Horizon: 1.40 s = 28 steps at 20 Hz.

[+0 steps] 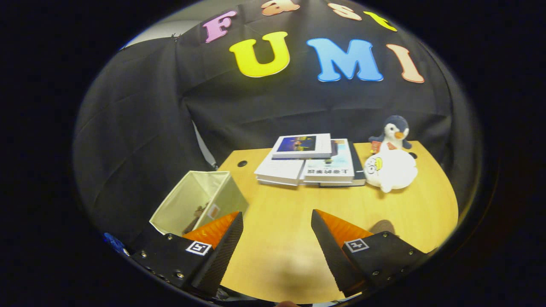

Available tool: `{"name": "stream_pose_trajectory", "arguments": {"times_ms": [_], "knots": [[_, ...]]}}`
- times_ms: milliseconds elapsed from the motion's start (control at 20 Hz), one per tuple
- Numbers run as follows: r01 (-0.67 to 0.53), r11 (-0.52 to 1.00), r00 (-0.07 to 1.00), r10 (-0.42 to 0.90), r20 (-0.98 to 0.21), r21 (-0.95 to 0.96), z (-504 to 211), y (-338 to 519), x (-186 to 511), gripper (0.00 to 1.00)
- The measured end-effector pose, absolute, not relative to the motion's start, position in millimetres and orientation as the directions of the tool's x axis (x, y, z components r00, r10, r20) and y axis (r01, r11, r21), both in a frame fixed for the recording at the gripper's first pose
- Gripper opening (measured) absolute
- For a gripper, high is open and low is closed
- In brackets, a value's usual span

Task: Open the storage box then place both shoes into the box .Put the left shoe in first, then the right shoe, with the right side of both shoes facing outward in a uniform manner.

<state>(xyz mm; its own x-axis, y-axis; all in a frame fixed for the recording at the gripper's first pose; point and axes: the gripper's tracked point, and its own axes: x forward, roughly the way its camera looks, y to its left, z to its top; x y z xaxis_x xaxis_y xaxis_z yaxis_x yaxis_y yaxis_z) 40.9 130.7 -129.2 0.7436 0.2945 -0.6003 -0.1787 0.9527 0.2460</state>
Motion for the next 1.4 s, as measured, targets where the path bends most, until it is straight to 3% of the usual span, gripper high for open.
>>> {"name": "stream_pose_trajectory", "arguments": {"times_ms": [650,1400], "knots": [[0.019,0.99,0.748,0.077,-0.66,0.137,-209.6,-40.5,3.4,0.98],[0.004,0.994,0.593,0.087,-0.801,0.111,-321.1,-73.6,-34.9,0.98]]}}
